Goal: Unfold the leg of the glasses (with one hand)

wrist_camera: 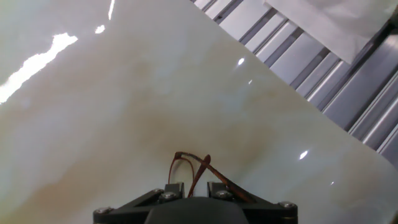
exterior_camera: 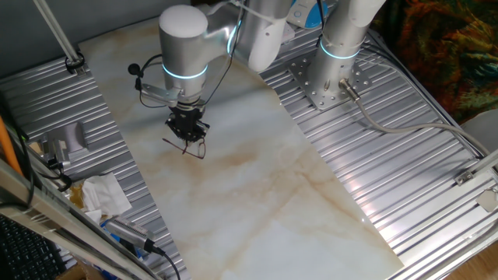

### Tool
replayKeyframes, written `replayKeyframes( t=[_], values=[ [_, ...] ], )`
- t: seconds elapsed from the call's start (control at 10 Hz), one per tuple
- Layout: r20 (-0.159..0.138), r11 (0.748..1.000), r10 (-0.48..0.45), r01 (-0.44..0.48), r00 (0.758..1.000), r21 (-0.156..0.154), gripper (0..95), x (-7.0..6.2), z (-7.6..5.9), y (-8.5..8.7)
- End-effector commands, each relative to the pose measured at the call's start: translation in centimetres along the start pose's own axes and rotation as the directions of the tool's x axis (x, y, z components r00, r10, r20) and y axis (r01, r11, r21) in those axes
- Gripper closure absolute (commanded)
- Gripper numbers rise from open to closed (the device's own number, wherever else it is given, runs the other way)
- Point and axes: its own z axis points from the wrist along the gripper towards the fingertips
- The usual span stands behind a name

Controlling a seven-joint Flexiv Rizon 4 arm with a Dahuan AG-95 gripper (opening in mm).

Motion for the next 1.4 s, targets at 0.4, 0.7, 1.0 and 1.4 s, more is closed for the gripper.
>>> replayKeyframes(
  t=[0.4, 0.7, 1.0, 1.4],
  values=[
    [0.004, 1.0, 0.022, -0.022, 1.0, 0.007, 95.0, 0.5, -1.0, 0.7],
    [0.005, 0.999, 0.034, -0.034, 0.999, 0.005, 95.0, 0.7, -1.4, 1.0],
    [-0.007, 0.998, 0.052, -0.052, 0.999, 0.019, 95.0, 1.0, -2.4, 1.6],
    [-0.013, 0.996, 0.089, -0.088, 0.996, 0.011, 95.0, 1.5, -3.2, 1.3]
  ],
)
